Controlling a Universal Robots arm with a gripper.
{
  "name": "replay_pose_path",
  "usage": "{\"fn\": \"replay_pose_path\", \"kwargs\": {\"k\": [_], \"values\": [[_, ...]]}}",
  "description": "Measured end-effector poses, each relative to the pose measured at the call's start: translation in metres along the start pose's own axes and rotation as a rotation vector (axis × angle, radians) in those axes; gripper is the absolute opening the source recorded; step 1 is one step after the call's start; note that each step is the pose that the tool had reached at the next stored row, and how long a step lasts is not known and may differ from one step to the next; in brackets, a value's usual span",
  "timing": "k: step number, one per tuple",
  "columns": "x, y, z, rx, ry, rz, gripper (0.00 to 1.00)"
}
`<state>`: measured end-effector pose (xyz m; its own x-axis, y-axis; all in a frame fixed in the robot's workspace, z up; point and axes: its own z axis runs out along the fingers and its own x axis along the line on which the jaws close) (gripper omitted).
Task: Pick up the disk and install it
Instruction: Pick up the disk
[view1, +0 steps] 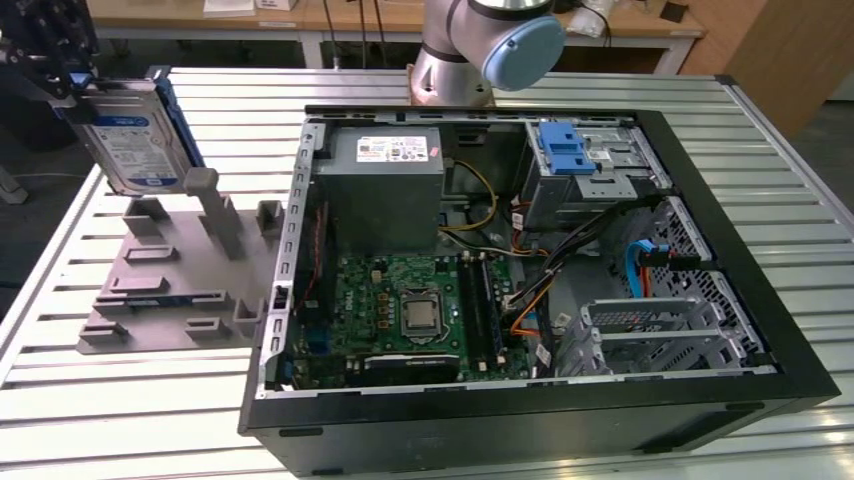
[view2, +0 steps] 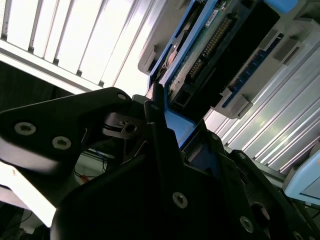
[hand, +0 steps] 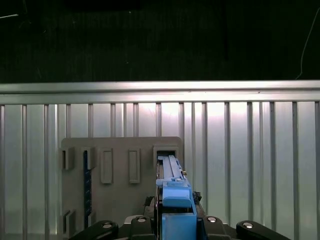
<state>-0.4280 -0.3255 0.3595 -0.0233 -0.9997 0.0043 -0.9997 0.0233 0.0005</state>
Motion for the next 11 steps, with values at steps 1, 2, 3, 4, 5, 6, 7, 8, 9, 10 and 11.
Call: {"fn": "replay_pose_path", "kwargs": {"k": [1, 2, 3, 4, 5, 6, 7, 8, 9, 10, 11], "values": [[0.0, 0.0, -0.0008, 0.0, 0.0, 0.0, 0.36], [0.0, 0.0, -0.0015, 0.0001, 0.0, 0.0, 0.36], [0.0, 0.0, -0.0022, 0.0001, 0.0, 0.0, 0.36], [0.0, 0.0, -0.003, 0.0001, 0.0, 0.0, 0.36], [0.0, 0.0, -0.0038, 0.0, 0.0, 0.0, 0.36], [0.0, 0.0, -0.0046, 0.0, 0.0, 0.0, 0.36], [0.0, 0.0, -0.0056, 0.0, 0.0, 0.0, 0.36], [0.0, 0.0, -0.0067, 0.0, 0.0, 0.0, 0.36], [0.0, 0.0, -0.0076, 0.0001, 0.0, 0.0, 0.36], [0.0, 0.0, -0.0084, 0.0001, 0.0, 0.0, 0.36], [0.0, 0.0, -0.0092, 0.0001, 0.0, 0.0, 0.36]]}}
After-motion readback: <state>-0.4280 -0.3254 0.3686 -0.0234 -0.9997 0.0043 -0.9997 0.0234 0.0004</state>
